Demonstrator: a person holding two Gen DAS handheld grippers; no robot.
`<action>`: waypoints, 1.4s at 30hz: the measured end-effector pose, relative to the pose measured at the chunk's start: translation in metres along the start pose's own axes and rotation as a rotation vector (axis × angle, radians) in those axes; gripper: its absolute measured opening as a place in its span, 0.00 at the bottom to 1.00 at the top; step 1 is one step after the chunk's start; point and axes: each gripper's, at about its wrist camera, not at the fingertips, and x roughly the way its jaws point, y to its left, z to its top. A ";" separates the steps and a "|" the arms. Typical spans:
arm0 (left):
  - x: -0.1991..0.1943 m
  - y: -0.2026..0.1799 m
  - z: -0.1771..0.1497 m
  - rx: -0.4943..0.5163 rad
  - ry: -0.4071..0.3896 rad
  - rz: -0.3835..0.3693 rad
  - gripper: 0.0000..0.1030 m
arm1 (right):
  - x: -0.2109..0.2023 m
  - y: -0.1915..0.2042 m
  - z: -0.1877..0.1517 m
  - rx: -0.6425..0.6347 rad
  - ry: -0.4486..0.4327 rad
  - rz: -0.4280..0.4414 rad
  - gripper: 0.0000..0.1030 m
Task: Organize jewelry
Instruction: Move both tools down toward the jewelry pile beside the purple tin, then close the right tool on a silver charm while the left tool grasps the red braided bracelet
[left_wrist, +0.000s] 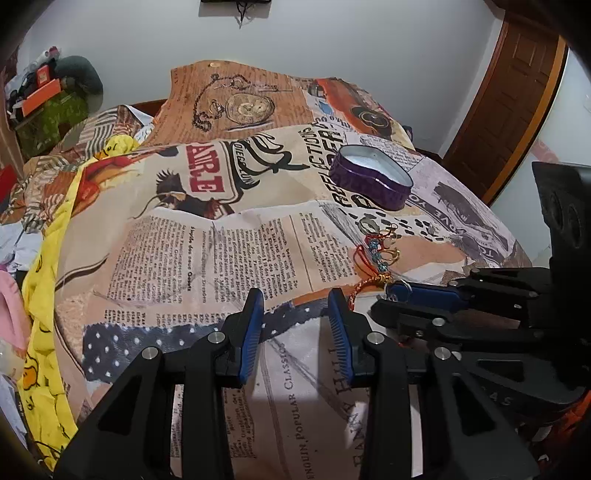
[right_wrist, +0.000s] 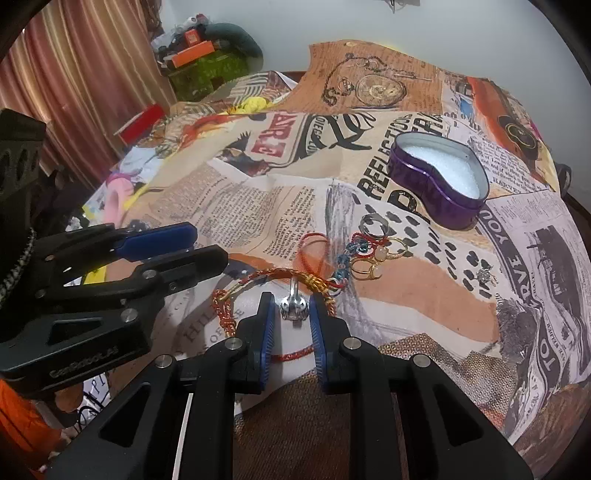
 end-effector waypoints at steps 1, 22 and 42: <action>0.001 0.000 0.000 -0.003 0.005 -0.004 0.35 | 0.000 0.000 0.000 -0.002 -0.002 -0.002 0.14; 0.026 -0.042 0.010 0.066 0.094 -0.084 0.35 | -0.054 -0.038 -0.010 0.122 -0.159 -0.050 0.13; 0.023 -0.050 0.015 0.056 0.067 -0.053 0.02 | -0.070 -0.065 -0.022 0.183 -0.209 -0.059 0.13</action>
